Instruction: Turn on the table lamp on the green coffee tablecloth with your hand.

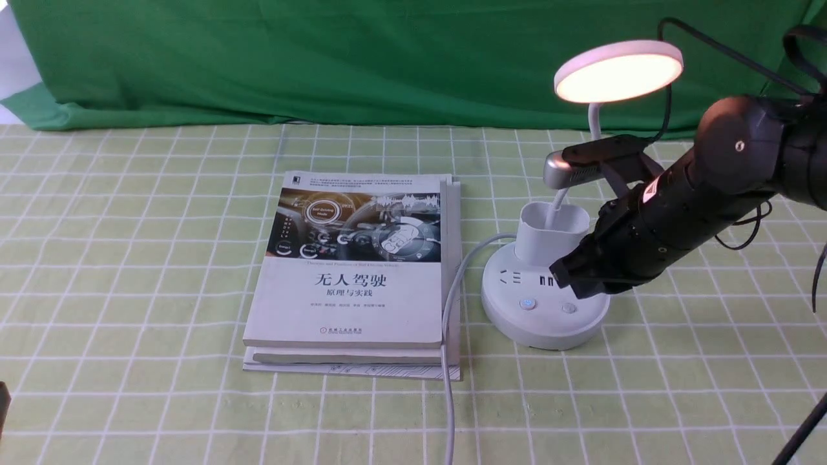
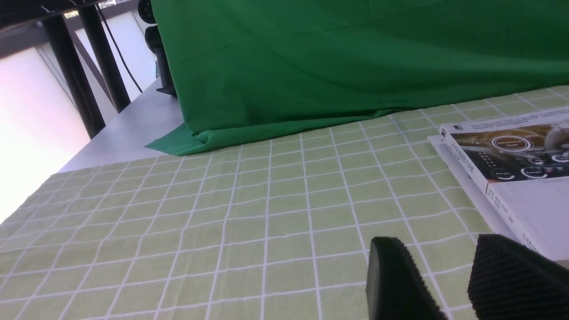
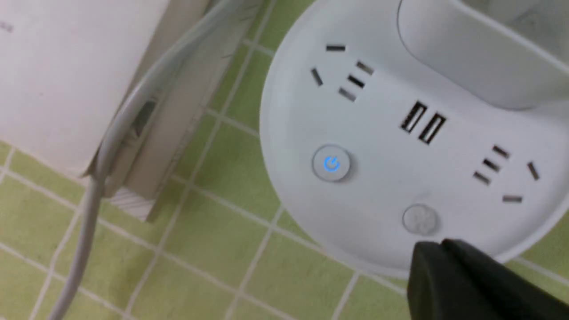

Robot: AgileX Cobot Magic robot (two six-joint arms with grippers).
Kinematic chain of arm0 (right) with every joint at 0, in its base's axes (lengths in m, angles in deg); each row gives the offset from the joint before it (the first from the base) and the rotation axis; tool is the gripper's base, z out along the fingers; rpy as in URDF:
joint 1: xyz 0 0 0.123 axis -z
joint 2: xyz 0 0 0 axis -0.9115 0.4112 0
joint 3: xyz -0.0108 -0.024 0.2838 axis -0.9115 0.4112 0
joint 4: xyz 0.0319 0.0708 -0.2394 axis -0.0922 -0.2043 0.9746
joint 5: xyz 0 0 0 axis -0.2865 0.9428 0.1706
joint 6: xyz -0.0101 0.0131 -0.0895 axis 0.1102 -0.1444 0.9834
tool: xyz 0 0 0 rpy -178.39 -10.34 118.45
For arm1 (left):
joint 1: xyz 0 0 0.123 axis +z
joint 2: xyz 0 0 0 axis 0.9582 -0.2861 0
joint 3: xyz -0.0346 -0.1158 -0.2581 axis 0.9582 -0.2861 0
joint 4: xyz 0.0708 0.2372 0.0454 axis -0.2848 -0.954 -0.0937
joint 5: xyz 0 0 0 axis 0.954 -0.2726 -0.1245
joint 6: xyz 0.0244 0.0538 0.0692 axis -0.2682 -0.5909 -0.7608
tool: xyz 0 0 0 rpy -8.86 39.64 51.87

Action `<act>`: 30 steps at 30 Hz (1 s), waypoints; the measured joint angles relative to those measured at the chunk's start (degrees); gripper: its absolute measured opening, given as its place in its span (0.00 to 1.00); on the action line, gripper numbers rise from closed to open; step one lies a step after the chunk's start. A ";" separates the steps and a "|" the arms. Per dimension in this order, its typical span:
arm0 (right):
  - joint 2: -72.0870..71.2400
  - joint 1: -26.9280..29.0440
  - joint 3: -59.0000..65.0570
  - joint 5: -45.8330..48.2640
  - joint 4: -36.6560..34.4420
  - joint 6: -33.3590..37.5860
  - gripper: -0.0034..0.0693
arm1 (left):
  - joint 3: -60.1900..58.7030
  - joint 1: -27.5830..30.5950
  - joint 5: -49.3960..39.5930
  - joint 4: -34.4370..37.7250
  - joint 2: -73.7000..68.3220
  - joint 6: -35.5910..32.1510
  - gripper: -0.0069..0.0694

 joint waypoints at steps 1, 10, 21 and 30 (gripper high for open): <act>-0.68 0.00 0.71 0.18 0.05 0.00 0.10 | 0.00 0.00 0.00 0.00 0.00 0.00 0.40; -14.53 -1.25 15.49 1.29 0.34 -2.91 0.10 | 0.00 0.00 0.00 0.00 0.00 0.00 0.40; -38.69 -4.54 24.97 1.14 0.23 -13.92 0.11 | 0.00 0.00 0.00 0.00 0.00 0.00 0.40; -48.03 -4.53 25.46 -5.66 0.58 -13.38 0.13 | 0.00 0.00 0.00 0.00 0.00 0.00 0.40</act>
